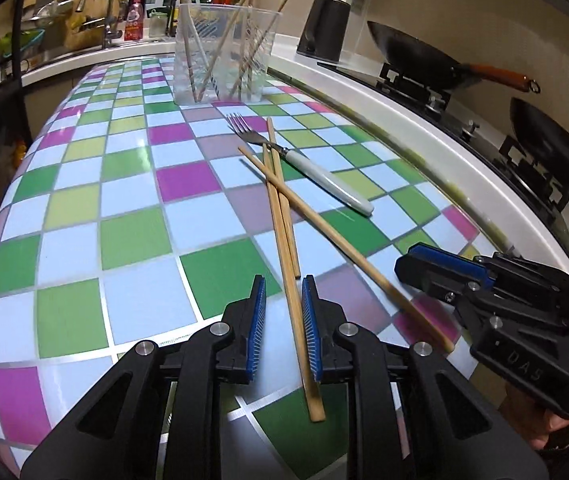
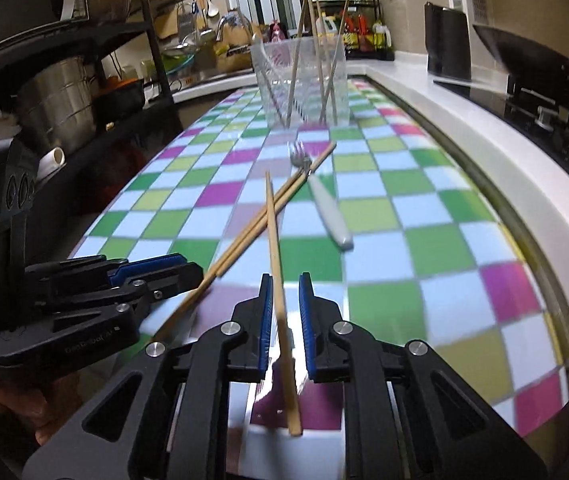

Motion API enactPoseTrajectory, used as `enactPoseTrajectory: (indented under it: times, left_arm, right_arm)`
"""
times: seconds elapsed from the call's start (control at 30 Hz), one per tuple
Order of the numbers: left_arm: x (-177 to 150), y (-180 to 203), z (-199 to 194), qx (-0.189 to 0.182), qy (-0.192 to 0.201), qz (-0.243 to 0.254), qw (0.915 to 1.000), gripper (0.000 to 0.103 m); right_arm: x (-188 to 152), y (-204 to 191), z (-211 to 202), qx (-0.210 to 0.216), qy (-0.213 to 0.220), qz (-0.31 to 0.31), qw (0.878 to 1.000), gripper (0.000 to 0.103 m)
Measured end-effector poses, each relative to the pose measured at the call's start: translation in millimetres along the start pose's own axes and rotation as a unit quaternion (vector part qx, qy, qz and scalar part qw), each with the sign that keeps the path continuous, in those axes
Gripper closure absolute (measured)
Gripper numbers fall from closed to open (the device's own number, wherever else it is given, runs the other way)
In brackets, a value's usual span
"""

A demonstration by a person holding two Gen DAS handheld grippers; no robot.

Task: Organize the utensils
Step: 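Move both open tools back toward the remaining chopsticks, then grasp a chopstick with the left tool while the right tool grasps another chopstick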

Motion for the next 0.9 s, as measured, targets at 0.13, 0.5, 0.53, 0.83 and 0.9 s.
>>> enactPoseTrajectory:
  times: [0.13,0.5,0.53,0.83,0.9]
  left_arm:
    - [-4.7,3.0,3.4,0.001,-0.004,0.007,1.0,0.084]
    - [-1.9,-9.8,3.3,0.047,0.004,0.006,0.9988,0.096]
    - [-1.8,-12.4,2.3,0.051,0.006,0.003,0.9987,0.096]
    - [-0.5,-58.2,-10.7,0.099,0.026,-0.049,0.9936,0.096]
    - [2.7,-62.3,-9.8,0.101,0.024,-0.058,0.9929,0.096]
  right_arm:
    - [-9.7,-0.1,6.7,-0.004,-0.014,-0.002,1.0,0.082]
    - [-5.9,4.7,17.8,-0.028,-0.01,-0.014,0.999,0.096]
    - [-4.3,6.0,18.9,-0.031,-0.007,-0.013,0.999,0.096]
    - [7.6,21.2,25.1,-0.063,0.012,0.02,0.998,0.096]
    - [10.7,24.2,27.2,-0.075,0.013,0.027,0.997,0.096]
Point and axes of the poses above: each gripper's, at about its wrist camera, not at the fingertips, and z roughly the way its jaws point, y to its right, x to its top, the point moved 9 cm from there along z, roughly the way its jaws point, and after that the axes turned 6 degrees about -y, right-handed, at the moved point
